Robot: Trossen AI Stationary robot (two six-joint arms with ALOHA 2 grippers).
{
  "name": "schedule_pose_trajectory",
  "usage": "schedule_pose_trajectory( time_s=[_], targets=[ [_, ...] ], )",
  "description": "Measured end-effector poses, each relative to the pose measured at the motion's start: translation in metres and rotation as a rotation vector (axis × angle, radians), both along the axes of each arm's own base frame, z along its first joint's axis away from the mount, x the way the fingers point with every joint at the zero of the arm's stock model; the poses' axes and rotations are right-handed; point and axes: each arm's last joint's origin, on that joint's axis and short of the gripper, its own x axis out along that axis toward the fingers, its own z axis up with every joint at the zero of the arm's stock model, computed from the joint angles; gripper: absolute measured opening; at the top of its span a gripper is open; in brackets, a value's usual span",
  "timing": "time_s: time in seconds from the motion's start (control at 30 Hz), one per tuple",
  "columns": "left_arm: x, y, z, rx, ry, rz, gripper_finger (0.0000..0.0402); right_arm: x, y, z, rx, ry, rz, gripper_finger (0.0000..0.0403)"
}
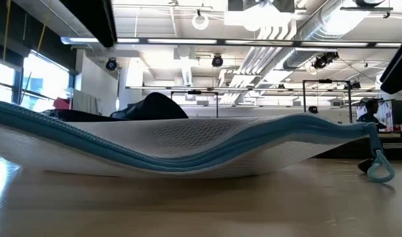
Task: Unpack backpack
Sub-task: Put the transparent zip bag into the black backpack
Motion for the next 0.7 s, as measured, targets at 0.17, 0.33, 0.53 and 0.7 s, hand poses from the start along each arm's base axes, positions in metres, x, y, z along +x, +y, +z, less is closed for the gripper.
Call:
schedule_pose_trajectory(
  time_s=[0.17,0.33,0.53,0.7],
  targets=[
    [-0.003,0.083,-0.023,-0.045,0.230,0.183,0.0120,0.003,0.004,-0.002,0.022,-0.002,0.041,0.0190],
    [-0.016,0.127,-0.042,-0.337,0.415,0.119,0.0124,0.007,0.003,-0.002,0.008,-0.009,0.076,0.0190],
    [-0.033,0.150,-0.051,-0.372,0.500,0.071,0.0140,0.010,0.002,-0.002,-0.001,-0.009,0.097,0.0190],
    [-0.042,0.157,-0.063,-0.386,0.545,0.060,0.0153,0.013,0.005,-0.003,0.012,-0.014,0.124,0.0190]
  ],
)
